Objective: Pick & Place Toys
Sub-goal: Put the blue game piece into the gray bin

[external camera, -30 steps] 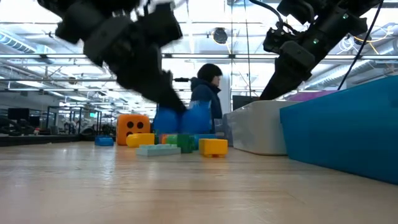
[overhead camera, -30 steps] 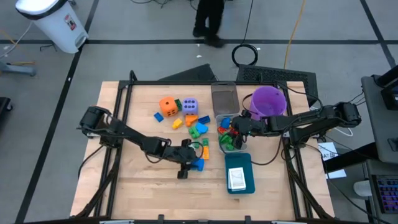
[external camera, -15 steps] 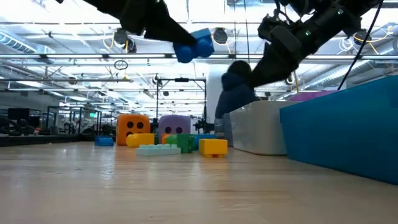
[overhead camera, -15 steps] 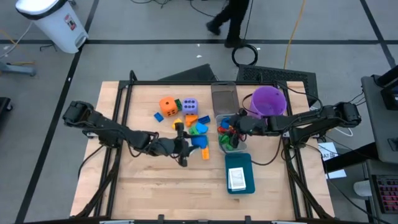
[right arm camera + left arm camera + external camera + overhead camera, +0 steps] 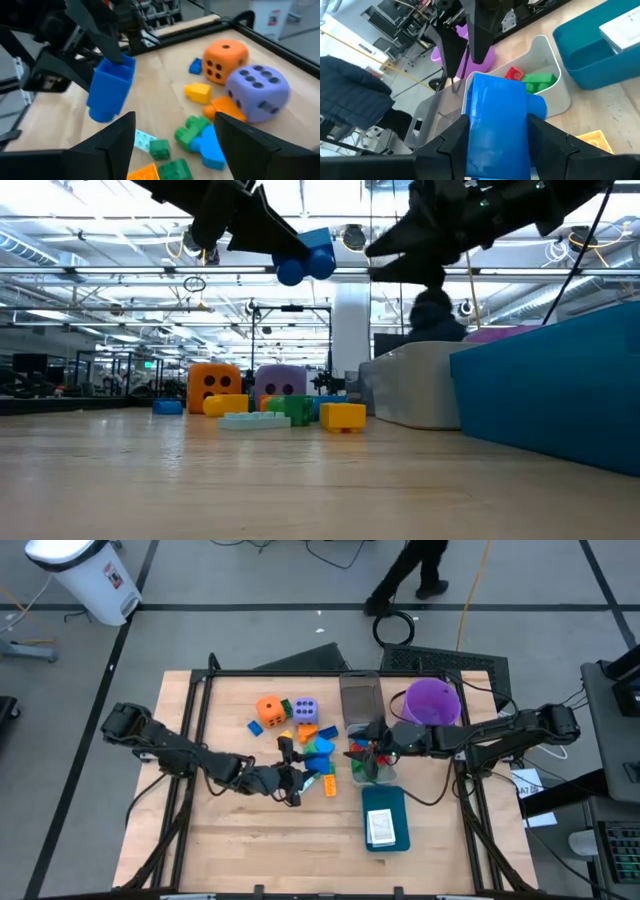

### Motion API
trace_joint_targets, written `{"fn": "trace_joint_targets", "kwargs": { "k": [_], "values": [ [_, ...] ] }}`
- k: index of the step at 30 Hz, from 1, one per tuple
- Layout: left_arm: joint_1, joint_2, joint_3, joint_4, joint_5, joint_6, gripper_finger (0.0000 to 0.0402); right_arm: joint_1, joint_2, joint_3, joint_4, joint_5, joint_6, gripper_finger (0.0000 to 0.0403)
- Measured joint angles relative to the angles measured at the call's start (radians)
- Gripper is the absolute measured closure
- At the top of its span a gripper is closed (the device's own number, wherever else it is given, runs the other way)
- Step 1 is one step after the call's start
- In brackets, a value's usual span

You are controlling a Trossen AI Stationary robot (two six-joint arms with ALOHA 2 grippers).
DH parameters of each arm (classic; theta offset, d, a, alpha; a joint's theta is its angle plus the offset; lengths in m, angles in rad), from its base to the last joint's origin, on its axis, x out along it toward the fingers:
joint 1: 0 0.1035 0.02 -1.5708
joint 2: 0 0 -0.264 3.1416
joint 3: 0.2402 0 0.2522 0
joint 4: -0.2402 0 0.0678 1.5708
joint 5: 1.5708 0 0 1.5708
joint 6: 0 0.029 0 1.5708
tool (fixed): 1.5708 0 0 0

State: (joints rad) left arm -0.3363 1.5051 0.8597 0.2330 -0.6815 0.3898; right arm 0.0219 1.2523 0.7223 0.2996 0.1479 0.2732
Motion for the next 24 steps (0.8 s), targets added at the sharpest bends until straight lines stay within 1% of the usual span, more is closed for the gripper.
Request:
{"fn": "trace_joint_targets", "kwargs": {
  "k": [3,8,12,14,17,20,24],
  "values": [
    [0.000,0.000,0.000,-0.001,0.000,-0.003,0.0226,0.009,0.037,-0.002,0.060,-0.025,0.003,0.0135],
    [0.000,0.000,0.000,-0.003,-0.001,-0.005,0.0229,0.028,0.145,-0.002,0.239,-0.037,0.003,0.0088],
    [0.000,0.000,0.000,-0.003,-0.001,-0.005,0.0228,0.023,0.220,-0.002,0.399,-0.164,0.054,0.0069],
    [0.000,0.000,0.000,0.003,-0.001,-0.002,0.0226,0.019,0.260,-0.002,0.474,-0.205,0.082,0.0067],
    [0.000,0.000,0.000,0.002,-0.001,-0.002,0.0226,0.018,0.303,-0.002,0.567,-0.200,0.113,0.0071],
    [0.000,0.000,0.000,0.003,0.000,-0.004,0.0229,0.009,0.336,0.003,0.617,-0.197,0.140,0.0080],
    [0.000,0.000,0.000,0.003,0.000,-0.008,0.0224,-0.001,0.356,0.002,0.637,-0.196,0.174,0.0098]
  ]
}}
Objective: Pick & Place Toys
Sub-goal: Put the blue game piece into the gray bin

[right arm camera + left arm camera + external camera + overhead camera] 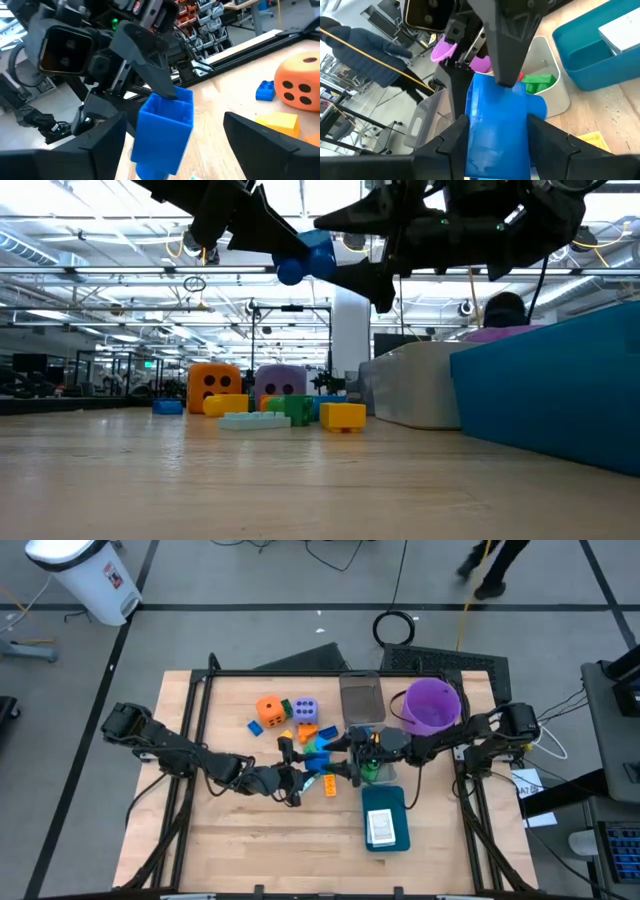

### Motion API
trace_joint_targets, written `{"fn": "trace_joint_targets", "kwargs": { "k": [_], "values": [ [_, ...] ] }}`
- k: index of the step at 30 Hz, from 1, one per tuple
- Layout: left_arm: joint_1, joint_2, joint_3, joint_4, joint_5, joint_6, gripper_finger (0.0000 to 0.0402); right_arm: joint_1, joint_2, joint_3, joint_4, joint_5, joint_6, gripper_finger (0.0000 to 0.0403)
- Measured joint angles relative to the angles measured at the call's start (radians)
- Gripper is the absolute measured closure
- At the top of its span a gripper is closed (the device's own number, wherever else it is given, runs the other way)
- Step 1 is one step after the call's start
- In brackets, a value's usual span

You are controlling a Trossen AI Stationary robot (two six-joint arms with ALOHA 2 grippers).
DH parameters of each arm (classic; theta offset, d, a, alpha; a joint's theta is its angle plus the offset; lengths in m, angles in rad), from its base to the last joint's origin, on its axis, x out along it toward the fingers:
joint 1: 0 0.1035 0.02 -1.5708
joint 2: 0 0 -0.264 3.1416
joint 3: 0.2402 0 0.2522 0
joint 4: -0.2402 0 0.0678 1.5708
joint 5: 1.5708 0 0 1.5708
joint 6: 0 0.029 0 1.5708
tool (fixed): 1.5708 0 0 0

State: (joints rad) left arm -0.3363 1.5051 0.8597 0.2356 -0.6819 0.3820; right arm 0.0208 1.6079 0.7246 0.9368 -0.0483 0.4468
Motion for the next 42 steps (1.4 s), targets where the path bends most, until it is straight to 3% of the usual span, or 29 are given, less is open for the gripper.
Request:
{"fn": "trace_joint_targets", "kwargs": {
  "k": [7,21,25,30,36,42],
  "values": [
    [0.000,0.000,0.000,0.001,0.000,-0.003,0.0226,-0.001,0.002,0.000,0.010,-0.001,0.010,0.0149],
    [0.002,0.000,0.000,0.003,0.000,-0.064,0.0208,-0.001,0.001,0.000,0.001,-0.009,-0.023,0.0298],
    [0.002,0.000,0.000,0.059,-0.016,-0.155,0.0202,-0.001,0.001,0.000,-0.002,-0.008,-0.049,0.0306],
    [-0.001,0.000,0.000,0.072,-0.019,-0.244,0.0160,-0.002,-0.040,0.000,-0.047,-0.008,-0.075,0.0302],
    [-0.012,0.000,0.000,0.073,-0.019,-0.290,0.0107,-0.002,-0.154,0.000,-0.216,0.000,-0.153,0.0303],
    [-0.013,0.000,0.000,0.074,0.001,-0.290,0.0080,-0.002,-0.289,0.000,-0.463,0.014,-0.192,0.0303]
  ]
}}
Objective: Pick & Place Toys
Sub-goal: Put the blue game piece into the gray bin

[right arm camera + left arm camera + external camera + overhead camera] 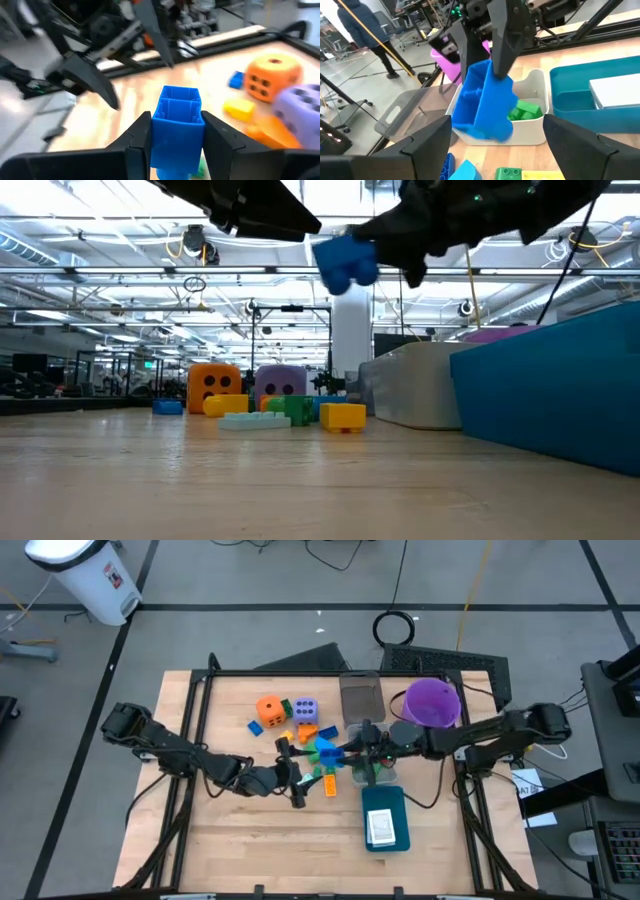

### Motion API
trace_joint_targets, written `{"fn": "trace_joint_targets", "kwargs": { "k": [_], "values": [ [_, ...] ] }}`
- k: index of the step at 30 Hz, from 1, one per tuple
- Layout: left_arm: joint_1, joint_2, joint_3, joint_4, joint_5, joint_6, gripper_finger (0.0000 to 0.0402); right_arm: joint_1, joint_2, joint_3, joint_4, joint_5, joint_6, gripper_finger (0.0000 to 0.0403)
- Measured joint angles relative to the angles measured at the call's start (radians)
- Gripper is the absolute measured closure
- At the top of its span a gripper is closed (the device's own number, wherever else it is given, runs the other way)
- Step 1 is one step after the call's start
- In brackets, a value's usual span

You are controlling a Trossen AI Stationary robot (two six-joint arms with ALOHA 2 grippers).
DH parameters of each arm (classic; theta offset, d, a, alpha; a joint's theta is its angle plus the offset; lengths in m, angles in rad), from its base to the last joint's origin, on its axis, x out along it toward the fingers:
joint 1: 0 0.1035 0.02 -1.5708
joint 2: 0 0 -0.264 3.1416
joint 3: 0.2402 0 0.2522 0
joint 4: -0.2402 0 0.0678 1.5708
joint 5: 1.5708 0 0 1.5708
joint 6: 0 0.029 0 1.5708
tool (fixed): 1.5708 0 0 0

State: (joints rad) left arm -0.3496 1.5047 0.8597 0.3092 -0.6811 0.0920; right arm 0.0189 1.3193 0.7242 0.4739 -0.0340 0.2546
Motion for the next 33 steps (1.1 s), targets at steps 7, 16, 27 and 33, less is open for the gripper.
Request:
{"fn": "trace_joint_targets", "kwargs": {
  "k": [7,16,27,33],
  "values": [
    [0.000,0.000,0.000,0.001,0.001,0.000,0.0081,0.000,-0.134,0.000,-0.306,0.227,-0.013,0.0299],
    [0.002,0.000,0.000,-0.002,0.003,0.000,0.0089,-0.001,-0.188,0.000,-0.581,0.378,0.071,0.0296],
    [0.002,0.000,0.000,-0.006,0.010,-0.005,0.0089,0.000,-0.120,0.000,-0.599,0.288,0.125,0.0292],
    [0.002,0.000,0.000,-0.007,0.010,-0.018,0.0089,0.000,-0.085,0.000,-0.583,0.268,0.126,0.0292]
  ]
}}
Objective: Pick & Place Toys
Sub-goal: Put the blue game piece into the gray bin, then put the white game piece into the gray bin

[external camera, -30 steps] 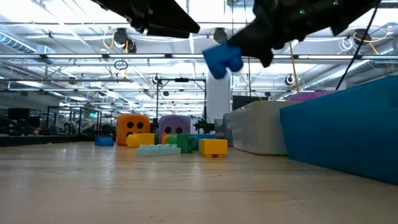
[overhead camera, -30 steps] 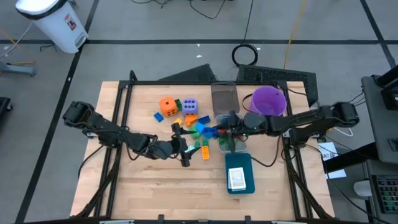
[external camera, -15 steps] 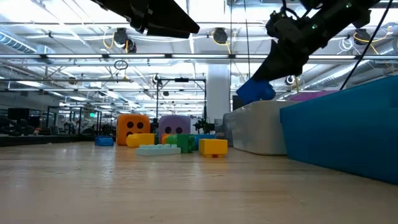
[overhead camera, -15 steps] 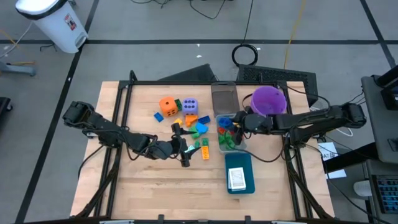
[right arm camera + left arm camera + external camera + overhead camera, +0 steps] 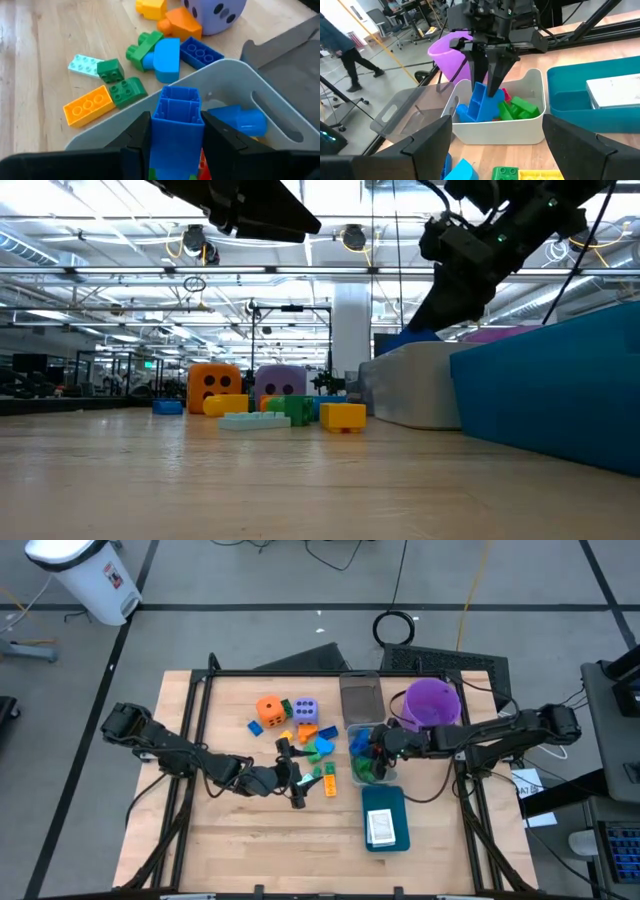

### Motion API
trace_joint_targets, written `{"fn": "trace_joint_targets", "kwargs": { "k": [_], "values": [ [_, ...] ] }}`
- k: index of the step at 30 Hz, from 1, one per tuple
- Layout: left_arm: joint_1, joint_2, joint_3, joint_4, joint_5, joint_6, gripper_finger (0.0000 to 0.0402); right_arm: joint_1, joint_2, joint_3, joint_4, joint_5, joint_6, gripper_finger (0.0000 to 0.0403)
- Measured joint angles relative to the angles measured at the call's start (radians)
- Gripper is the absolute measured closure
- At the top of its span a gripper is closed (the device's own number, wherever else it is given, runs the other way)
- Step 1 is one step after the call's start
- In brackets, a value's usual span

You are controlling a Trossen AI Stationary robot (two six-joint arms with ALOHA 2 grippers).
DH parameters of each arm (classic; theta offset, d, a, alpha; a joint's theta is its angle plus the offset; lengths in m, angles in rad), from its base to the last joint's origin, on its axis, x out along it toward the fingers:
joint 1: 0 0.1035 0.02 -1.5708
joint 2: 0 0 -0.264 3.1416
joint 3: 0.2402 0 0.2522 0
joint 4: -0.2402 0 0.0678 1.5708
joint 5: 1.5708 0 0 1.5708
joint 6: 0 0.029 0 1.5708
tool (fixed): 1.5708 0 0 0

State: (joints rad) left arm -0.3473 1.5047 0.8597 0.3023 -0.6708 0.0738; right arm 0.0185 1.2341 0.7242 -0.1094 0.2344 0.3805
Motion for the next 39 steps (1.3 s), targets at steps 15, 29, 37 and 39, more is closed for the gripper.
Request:
{"fn": "trace_joint_targets", "kwargs": {
  "k": [15,29,37,39],
  "values": [
    [0.000,0.000,0.000,-0.016,0.008,-0.002,0.0089,0.000,-0.001,0.000,0.094,-0.001,-0.079,0.0173],
    [0.000,0.000,0.000,-0.148,0.098,-0.175,0.0089,0.001,-0.001,0.000,0.166,-0.001,-0.132,0.0111],
    [0.003,0.094,0.001,-0.303,0.147,-0.500,0.0089,0.001,-0.001,0.000,0.181,-0.001,-0.132,0.0110],
    [0.008,0.146,0.001,-0.303,0.155,-0.564,0.0089,0.001,-0.001,0.000,0.196,-0.001,-0.132,0.0110]
  ]
}}
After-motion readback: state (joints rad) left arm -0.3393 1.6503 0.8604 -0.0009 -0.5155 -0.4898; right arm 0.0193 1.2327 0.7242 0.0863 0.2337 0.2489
